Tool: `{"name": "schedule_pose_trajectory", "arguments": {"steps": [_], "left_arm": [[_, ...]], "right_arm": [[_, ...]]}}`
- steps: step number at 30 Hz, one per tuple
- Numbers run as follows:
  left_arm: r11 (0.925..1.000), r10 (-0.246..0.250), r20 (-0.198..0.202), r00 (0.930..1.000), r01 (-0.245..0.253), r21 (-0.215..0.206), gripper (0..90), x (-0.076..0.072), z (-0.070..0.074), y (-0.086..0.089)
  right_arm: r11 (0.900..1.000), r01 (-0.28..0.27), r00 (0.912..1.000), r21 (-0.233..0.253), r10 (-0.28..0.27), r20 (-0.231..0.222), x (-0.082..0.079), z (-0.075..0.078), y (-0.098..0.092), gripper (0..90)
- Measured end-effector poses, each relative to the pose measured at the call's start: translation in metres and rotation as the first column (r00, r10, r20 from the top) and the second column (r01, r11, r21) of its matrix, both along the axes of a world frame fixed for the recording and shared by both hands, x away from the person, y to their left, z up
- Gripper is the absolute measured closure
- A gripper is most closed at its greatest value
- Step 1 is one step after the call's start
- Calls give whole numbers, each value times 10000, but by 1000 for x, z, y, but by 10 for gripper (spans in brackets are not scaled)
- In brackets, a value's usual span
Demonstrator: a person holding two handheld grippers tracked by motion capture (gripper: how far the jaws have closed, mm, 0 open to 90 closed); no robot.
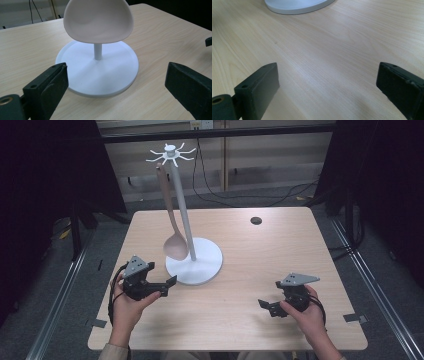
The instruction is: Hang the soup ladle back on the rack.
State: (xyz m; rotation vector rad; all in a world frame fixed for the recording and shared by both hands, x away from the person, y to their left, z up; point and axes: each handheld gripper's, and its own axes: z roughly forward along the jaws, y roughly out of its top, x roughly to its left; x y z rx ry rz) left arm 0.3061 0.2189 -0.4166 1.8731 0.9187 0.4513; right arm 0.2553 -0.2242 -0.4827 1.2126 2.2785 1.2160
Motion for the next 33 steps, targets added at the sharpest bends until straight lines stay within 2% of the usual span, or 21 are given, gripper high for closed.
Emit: {"name": "schedule_pose_trajectory", "arguments": {"steps": [14, 26, 29, 33], "left_arm": [[9995, -101, -365, 9993, 112, 306, 46, -8, -19, 5], [9972, -427, -609, 9972, 463, 592, 46, -15, -39, 6], [9948, -520, -663, 9964, 575, 845, 46, -16, -44, 6], [9937, -643, -738, 9952, 706, 865, 46, -16, -50, 5]], "right_arm": [[10000, 2, 10000, 71, -2, -3, -1, 0, 0, 39], [9999, 100, 9999, 53, -100, 42, -2, 2, -1, 39], [10000, 37, 10000, 43, -37, -10, -2, 2, -1, 40], [10000, 66, 10000, 70, -66, 0, -2, 2, -1, 40]]}}
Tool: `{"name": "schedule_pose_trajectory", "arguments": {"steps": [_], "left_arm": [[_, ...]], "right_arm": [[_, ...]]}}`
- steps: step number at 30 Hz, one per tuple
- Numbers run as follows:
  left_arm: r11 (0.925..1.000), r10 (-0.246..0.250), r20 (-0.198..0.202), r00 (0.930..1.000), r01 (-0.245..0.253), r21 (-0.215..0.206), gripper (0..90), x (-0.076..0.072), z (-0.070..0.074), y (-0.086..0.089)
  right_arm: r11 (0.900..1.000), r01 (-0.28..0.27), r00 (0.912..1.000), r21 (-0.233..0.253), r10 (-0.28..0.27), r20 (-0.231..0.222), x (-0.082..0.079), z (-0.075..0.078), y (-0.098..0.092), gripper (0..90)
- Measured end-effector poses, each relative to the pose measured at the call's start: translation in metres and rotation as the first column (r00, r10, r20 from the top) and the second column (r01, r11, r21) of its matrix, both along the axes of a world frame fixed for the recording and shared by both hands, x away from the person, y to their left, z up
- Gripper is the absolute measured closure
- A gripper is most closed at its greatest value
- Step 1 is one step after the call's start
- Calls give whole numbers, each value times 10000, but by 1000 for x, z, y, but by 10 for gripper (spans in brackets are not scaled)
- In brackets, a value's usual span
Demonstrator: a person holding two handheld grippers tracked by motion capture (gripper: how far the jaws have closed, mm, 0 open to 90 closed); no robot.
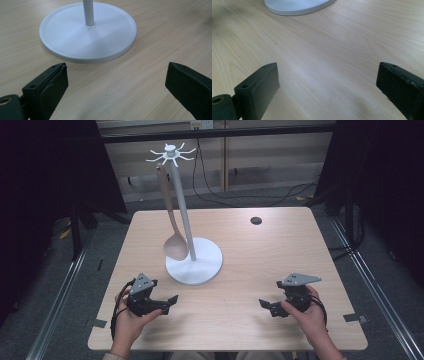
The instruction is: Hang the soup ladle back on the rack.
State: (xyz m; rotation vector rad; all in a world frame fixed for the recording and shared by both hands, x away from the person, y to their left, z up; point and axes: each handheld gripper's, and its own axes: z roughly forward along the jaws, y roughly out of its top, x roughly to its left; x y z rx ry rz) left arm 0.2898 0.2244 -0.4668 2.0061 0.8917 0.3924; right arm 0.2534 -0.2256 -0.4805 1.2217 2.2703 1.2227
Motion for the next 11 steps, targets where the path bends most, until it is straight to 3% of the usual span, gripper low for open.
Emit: {"name": "schedule_pose_trajectory", "arguments": {"steps": [11], "left_arm": [[10000, -68, -22, 10000, 68, 43, 46, 1, -3, -3]], "right_arm": [[9999, -79, 9999, -72, 80, 72, 1, 0, 0, 40]]}}
